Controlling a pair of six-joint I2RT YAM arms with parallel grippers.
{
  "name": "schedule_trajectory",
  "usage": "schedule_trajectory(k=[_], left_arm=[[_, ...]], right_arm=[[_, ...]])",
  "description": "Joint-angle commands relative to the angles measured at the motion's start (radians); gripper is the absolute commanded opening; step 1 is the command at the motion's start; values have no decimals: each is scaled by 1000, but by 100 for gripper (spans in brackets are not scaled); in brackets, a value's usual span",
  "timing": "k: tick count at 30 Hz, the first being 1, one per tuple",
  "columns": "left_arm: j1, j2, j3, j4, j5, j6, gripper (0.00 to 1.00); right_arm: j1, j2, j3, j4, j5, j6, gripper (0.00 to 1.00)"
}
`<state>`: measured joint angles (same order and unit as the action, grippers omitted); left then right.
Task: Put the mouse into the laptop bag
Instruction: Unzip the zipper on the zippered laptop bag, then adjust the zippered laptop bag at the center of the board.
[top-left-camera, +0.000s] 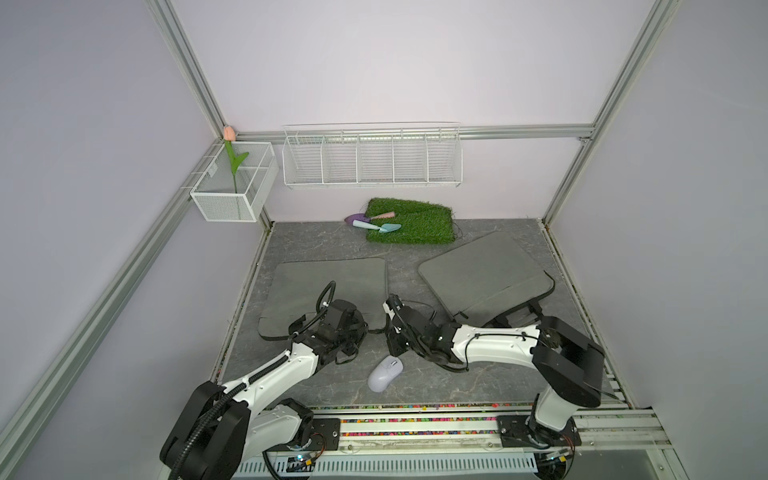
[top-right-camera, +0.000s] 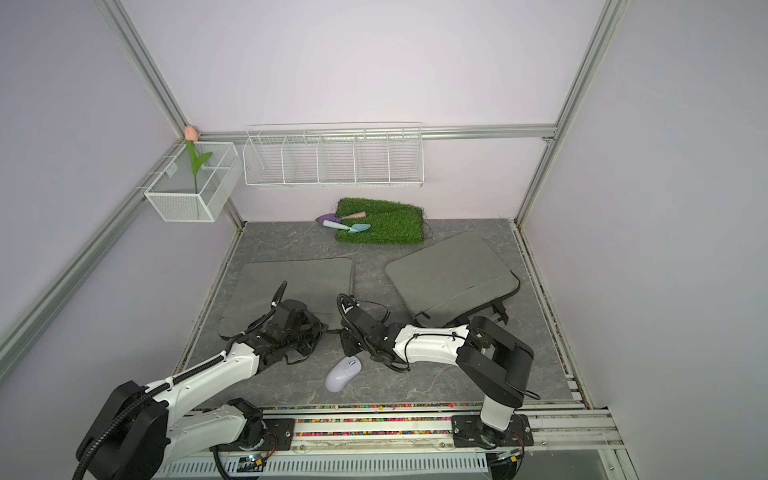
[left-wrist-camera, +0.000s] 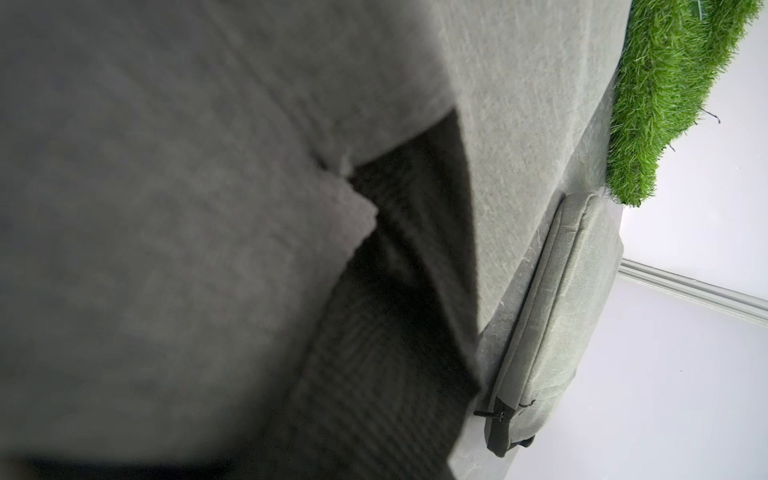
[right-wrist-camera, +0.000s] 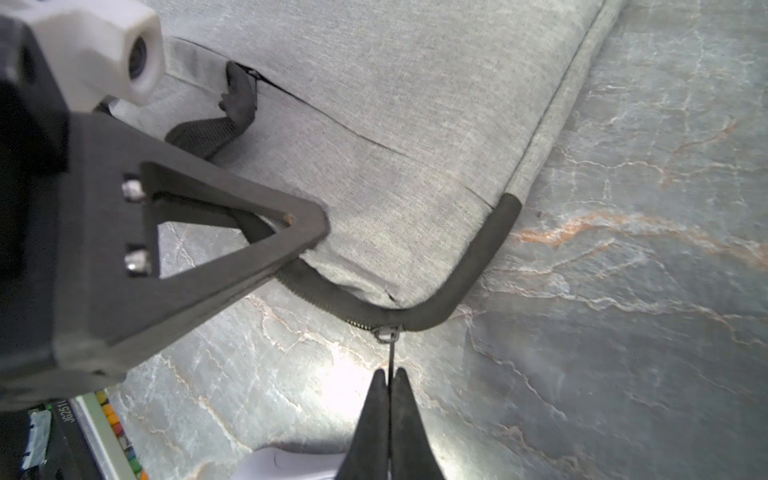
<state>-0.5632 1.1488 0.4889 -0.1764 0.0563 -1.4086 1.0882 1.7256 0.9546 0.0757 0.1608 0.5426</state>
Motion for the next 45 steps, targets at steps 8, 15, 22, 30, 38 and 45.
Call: schedule_trajectory(k=[8, 15, 22, 30, 38, 45], left_arm=[[2, -80, 69, -92, -37, 43, 0], [0, -113, 46, -66, 3, 42, 0], [-78, -100, 60, -22, -27, 31, 0], [-197, -3, 332, -304, -158, 235, 97], [-177, -179, 330, -499, -451, 478, 100], [189, -388, 216, -572, -261, 529, 100]], right_arm=[[-75, 4, -49, -27, 74, 13, 6], [-135, 44, 25, -37, 86, -32, 6], [-245, 137, 139, -63, 44, -55, 6], [-375, 228, 262, -130, -28, -88, 6], [-423, 224, 331, -179, -92, -108, 45], [-282, -77, 10, -90, -120, 42, 74]])
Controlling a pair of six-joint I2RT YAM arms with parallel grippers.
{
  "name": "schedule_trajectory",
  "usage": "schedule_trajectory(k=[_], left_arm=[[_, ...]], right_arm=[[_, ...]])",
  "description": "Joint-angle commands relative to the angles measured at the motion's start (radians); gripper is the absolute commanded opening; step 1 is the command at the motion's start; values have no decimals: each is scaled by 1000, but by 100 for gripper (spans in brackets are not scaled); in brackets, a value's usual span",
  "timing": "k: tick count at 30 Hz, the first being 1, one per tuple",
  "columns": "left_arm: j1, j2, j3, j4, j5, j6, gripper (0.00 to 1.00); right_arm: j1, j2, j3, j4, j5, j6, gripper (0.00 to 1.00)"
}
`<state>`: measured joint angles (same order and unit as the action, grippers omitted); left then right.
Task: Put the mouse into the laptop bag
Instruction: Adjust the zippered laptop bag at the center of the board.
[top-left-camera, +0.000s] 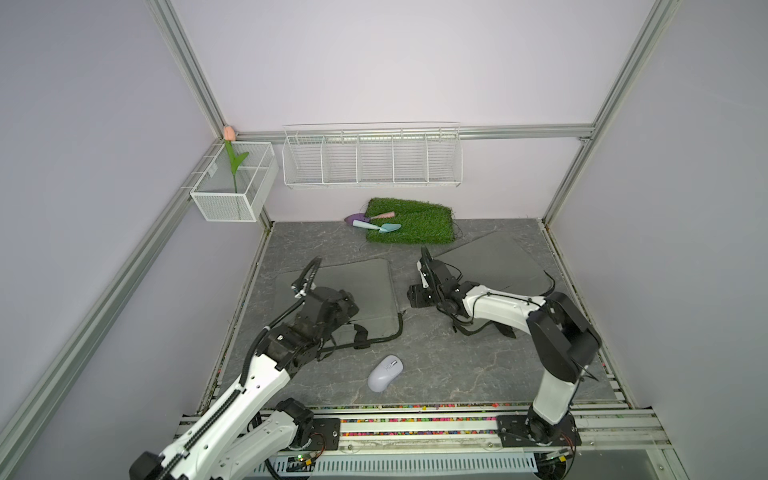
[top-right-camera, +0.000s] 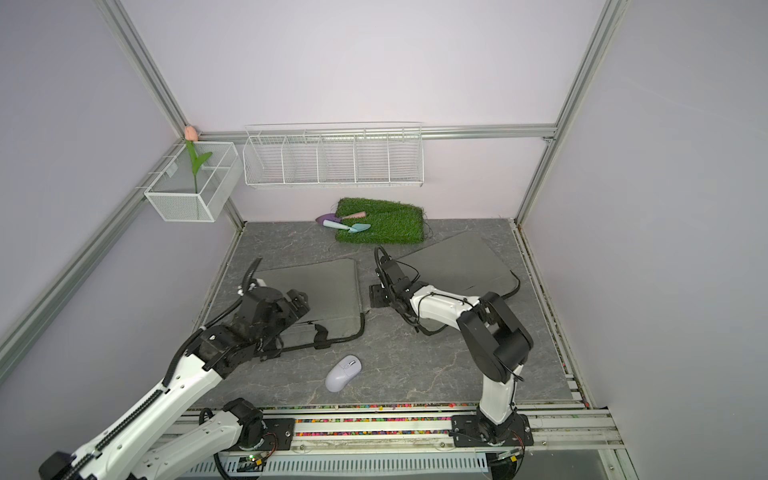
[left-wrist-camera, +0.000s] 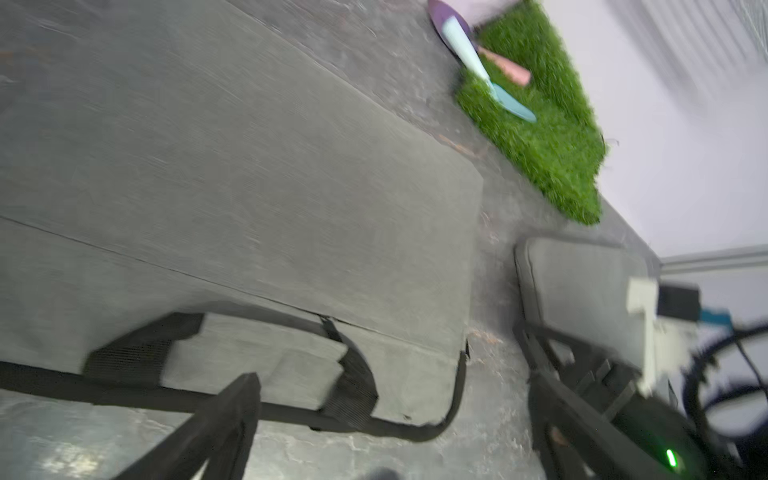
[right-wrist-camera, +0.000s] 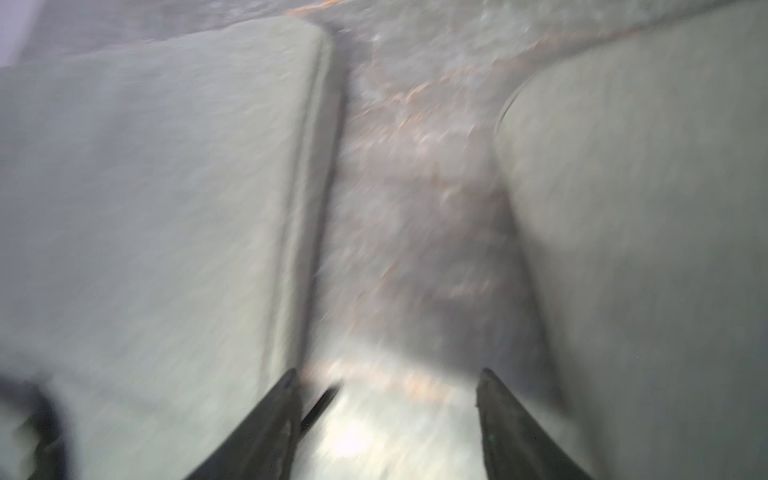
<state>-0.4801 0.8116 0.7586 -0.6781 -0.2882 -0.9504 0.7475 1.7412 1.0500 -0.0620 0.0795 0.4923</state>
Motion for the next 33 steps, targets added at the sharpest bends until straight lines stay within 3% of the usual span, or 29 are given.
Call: schedule_trajectory(k=[1, 4, 9, 15, 22, 28, 33], left_arm=[[165, -83, -72, -61, 126, 85, 100], [273, -96, -93, -57, 193, 120, 100], [311, -39, -90, -61, 245, 140, 99], [313, -79, -120, -39, 234, 129, 100], [315, -66, -128, -18, 240, 124, 100], [316, -35, -129, -1, 254, 120, 100], [318, -43, -130, 5, 261, 113, 100]], right_arm=[[93, -114, -114, 52, -29, 139, 76], [158, -128, -215, 180, -43, 287, 81], [180, -38, -253, 386, -136, 441, 75], [200, 25, -218, 419, -133, 457, 69], [203, 65, -177, 389, -141, 448, 46], [202, 57, -177, 349, -138, 436, 33], [204, 68, -142, 338, -146, 433, 37]])
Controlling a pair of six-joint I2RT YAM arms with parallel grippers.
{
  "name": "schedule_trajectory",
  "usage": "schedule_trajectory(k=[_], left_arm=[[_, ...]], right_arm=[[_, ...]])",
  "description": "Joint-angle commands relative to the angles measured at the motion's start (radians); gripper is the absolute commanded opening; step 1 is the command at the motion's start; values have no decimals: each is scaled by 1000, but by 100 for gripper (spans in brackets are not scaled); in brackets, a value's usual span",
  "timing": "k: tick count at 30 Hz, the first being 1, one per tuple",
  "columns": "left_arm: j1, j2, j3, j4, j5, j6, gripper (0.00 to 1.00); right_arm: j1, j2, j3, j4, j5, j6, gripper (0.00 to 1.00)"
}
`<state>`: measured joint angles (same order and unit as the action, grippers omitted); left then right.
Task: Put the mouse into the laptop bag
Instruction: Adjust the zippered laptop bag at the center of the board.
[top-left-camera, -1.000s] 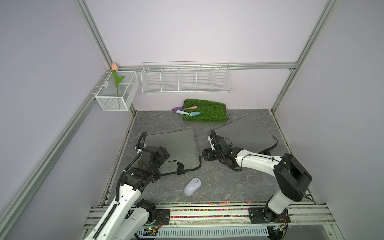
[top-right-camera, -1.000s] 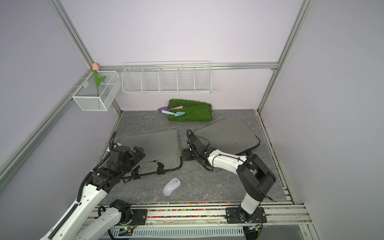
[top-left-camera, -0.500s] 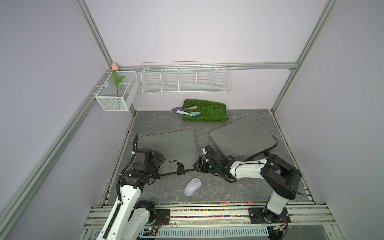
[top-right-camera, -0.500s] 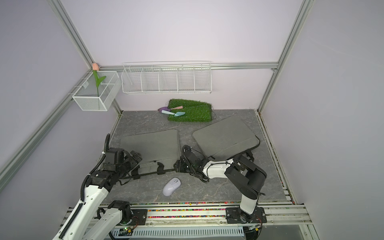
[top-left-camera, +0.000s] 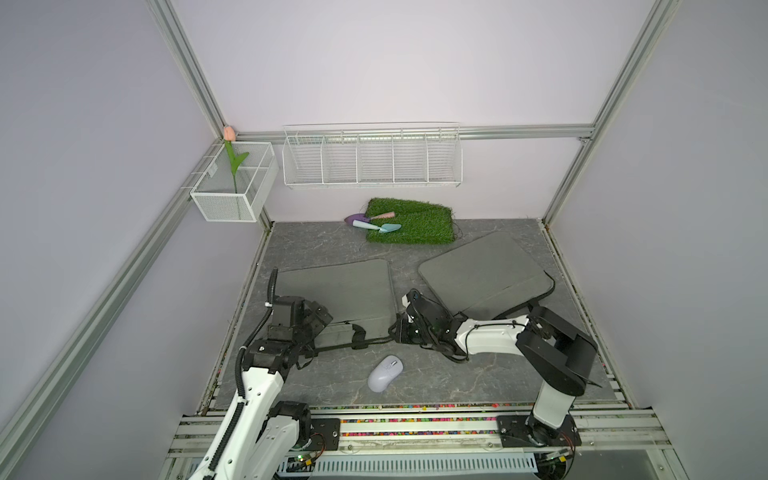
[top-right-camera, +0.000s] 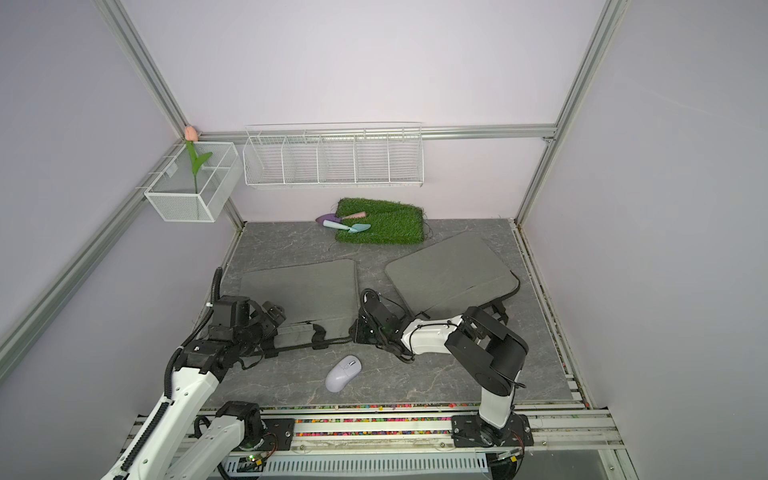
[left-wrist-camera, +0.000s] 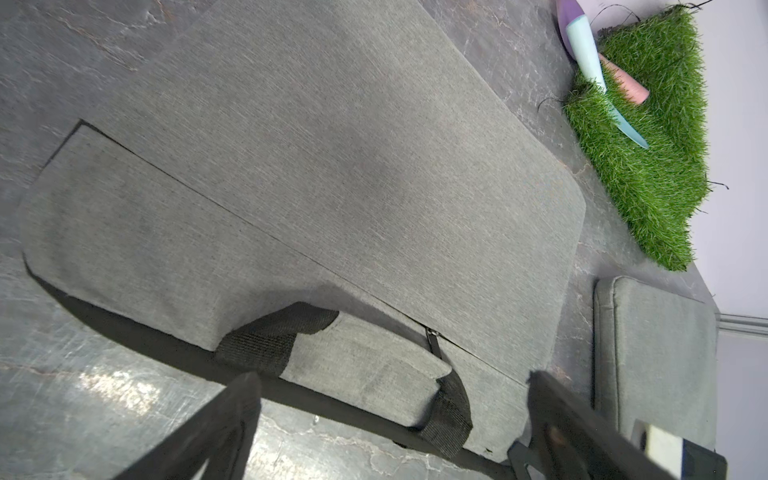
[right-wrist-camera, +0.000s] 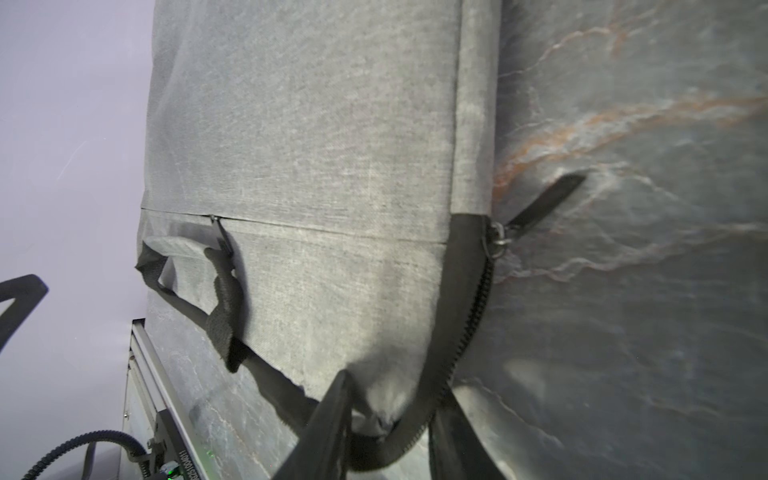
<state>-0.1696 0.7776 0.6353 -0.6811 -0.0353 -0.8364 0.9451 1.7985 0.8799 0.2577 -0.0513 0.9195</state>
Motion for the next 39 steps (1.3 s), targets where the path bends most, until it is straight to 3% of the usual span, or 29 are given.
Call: schedule_trajectory(k=[1, 6, 19, 28, 32, 36, 39], left_arm=[[7, -12, -5, 8, 9, -3, 100], [7, -18, -9, 8, 12, -8, 100], [7, -19, -16, 20, 33, -17, 100], [-3, -77, -8, 41, 151, 89, 100], [-110, -55, 5, 19, 96, 116, 99], [-269, 4, 23, -1, 3, 127, 97], [-337, 49, 32, -16, -40, 143, 94]], right_arm=[[5, 9, 27, 18, -15, 5, 39], [15, -7, 23, 13, -7, -1, 42], [12, -19, 36, -45, 17, -21, 7], [-175, -8, 38, -63, -37, -136, 6], [-274, 36, 138, -121, -110, -239, 6], [-336, 154, 398, -348, -125, -377, 6], [-380, 249, 532, -422, -170, -409, 6]])
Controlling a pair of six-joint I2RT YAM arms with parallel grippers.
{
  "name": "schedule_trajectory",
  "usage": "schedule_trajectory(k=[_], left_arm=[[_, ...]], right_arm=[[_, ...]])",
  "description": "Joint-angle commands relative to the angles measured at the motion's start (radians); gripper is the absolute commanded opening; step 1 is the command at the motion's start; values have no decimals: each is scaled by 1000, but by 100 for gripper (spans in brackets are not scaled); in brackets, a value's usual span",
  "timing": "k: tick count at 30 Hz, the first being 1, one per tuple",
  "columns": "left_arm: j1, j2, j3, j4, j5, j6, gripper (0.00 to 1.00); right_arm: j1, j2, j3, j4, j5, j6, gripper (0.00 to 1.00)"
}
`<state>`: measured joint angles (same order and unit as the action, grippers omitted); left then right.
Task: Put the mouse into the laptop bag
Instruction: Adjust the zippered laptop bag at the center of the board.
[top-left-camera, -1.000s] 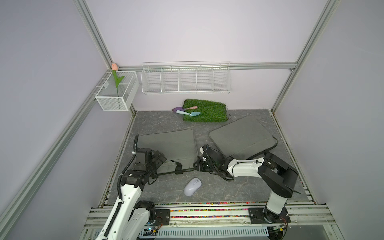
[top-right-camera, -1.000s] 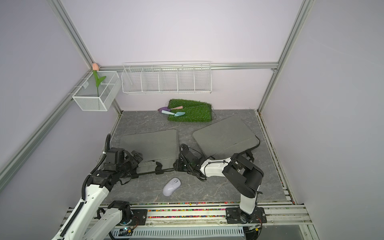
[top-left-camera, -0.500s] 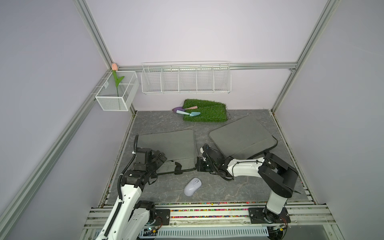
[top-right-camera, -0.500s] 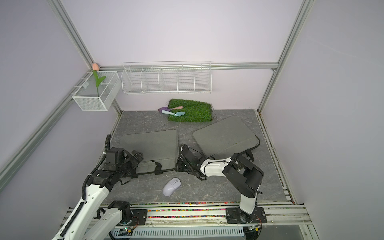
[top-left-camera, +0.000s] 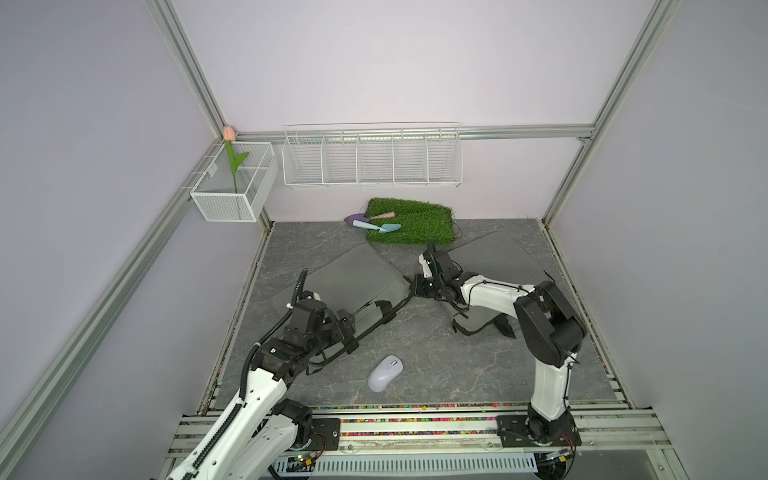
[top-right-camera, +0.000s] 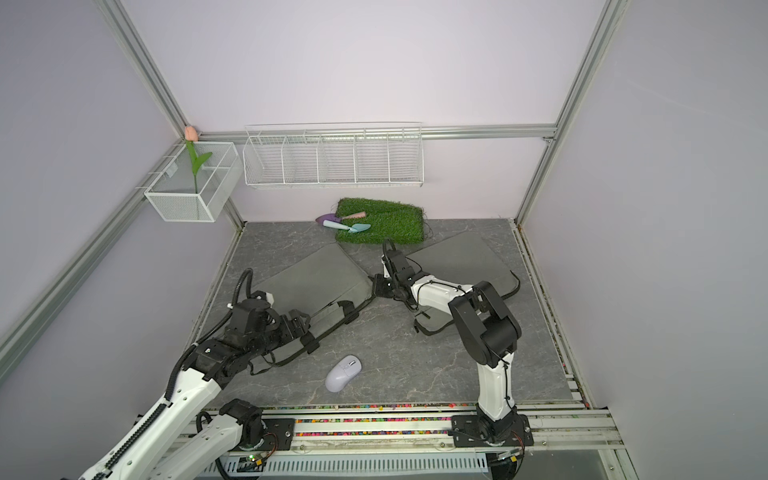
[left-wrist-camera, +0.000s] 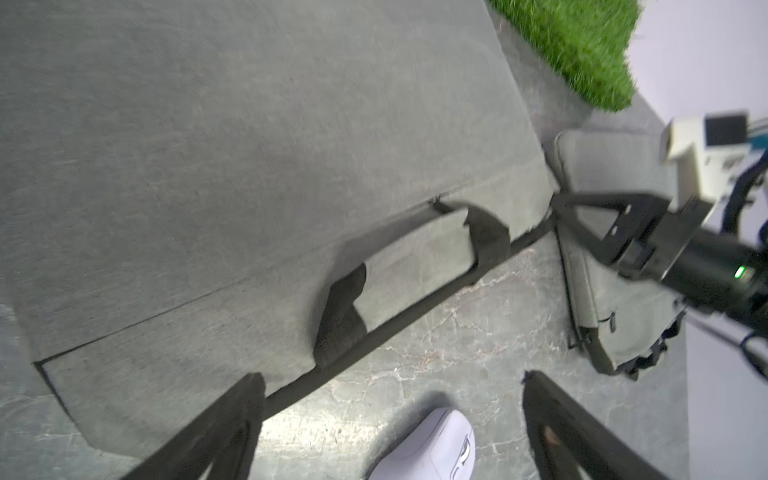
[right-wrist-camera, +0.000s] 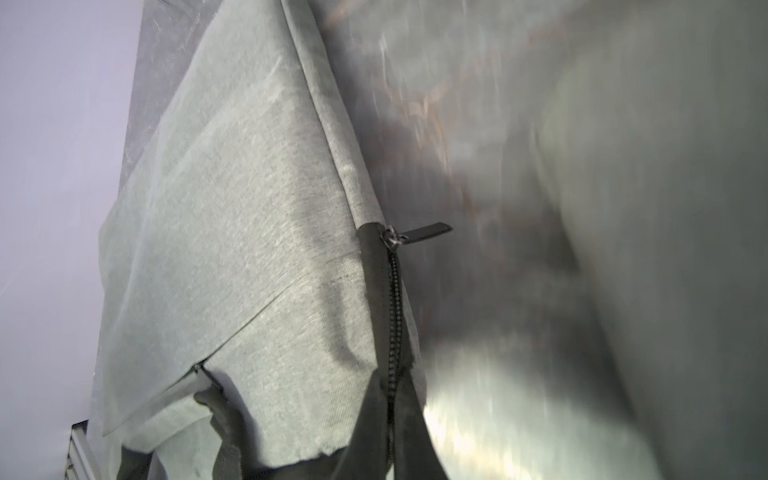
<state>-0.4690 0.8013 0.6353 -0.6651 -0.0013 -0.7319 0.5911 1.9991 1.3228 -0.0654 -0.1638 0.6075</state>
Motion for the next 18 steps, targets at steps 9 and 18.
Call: schedule_trajectory(k=[9, 18], left_arm=[[-238, 183, 85, -90, -217, 45, 88], [-300, 405, 172, -155, -293, 74, 90]], right_arm=[[-134, 201, 319, -198, -127, -169, 6], [-156, 191, 440, -306, -136, -219, 31]])
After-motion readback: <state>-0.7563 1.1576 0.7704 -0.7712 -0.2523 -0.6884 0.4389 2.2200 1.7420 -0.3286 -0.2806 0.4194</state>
